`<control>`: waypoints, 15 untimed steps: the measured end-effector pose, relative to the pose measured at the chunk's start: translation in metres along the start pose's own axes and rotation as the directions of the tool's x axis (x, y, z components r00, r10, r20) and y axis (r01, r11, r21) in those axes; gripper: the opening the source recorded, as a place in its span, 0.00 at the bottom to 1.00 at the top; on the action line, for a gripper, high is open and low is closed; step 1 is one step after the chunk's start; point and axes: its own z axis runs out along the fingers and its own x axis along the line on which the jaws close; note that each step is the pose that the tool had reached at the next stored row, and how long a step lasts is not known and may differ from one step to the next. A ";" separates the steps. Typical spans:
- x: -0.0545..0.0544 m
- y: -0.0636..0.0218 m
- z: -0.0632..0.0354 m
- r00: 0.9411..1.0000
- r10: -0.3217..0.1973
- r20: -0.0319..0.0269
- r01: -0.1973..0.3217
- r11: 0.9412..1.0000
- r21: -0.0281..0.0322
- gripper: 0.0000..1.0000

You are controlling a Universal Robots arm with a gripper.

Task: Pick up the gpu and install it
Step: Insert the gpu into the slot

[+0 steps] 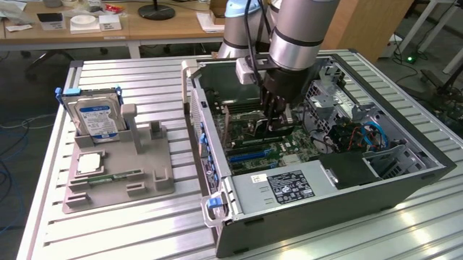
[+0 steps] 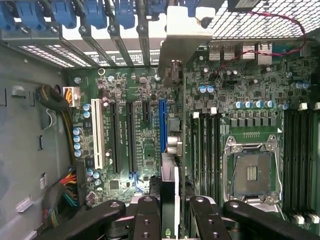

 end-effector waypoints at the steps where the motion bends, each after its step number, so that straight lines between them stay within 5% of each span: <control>1: 0.000 0.0005 0.0003 1.000 -0.001 0.000 0.001 1.000 0.000 0.27; 15: 0.008 0.0061 0.0188 1.000 -0.002 0.000 0.002 1.000 0.000 0.27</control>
